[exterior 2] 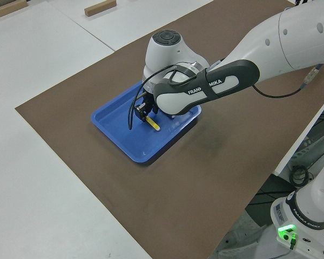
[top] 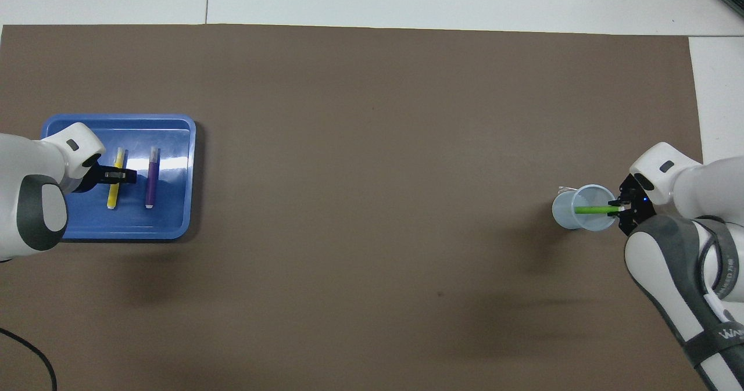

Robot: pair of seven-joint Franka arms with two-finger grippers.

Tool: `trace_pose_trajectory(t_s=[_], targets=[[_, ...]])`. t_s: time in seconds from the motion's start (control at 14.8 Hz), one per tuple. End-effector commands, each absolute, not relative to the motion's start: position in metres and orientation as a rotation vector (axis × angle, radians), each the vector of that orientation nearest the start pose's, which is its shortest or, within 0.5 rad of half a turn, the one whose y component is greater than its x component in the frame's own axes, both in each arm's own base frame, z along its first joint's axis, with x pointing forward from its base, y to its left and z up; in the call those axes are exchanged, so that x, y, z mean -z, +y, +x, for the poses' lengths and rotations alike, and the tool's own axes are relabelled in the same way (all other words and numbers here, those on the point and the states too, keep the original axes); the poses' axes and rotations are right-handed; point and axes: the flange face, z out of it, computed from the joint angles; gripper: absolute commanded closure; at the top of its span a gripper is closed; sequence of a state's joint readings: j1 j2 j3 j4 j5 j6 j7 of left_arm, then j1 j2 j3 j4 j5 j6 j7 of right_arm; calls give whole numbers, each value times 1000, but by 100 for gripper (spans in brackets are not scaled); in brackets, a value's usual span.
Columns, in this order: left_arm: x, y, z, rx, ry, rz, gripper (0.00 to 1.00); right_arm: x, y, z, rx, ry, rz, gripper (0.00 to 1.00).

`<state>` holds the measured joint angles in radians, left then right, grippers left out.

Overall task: Right arm passes pens to left for tray arrangement
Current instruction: 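Lift the green pen toward the left gripper while the left gripper rises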

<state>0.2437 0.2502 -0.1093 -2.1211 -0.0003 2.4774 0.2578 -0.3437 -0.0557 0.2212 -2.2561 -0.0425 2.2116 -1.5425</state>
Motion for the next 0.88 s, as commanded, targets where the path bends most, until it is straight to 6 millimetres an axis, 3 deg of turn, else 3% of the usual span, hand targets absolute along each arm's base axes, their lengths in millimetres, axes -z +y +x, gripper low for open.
trace_pose_trajectory(t_s=[0.0, 0.2, 0.47, 0.61, 0.81], targets=[[-322, 80, 591, 142, 179, -3132, 44, -383, -68, 508, -46, -2125, -2381, 100], [-351, 81, 603, 81, 183, -3140, 45, -388, -65, 515, -38, -2115, -2375, 100], [-393, 77, 606, -44, 162, -3165, 45, -425, -49, 530, -82, -2022, -2422, 100], [-414, 57, 608, -88, 91, -3177, 45, -443, -40, 530, -136, -1958, -2436, 100], [-450, 21, 605, -91, -234, -3237, 45, -481, -30, 532, -185, -1935, -2431, 100]])
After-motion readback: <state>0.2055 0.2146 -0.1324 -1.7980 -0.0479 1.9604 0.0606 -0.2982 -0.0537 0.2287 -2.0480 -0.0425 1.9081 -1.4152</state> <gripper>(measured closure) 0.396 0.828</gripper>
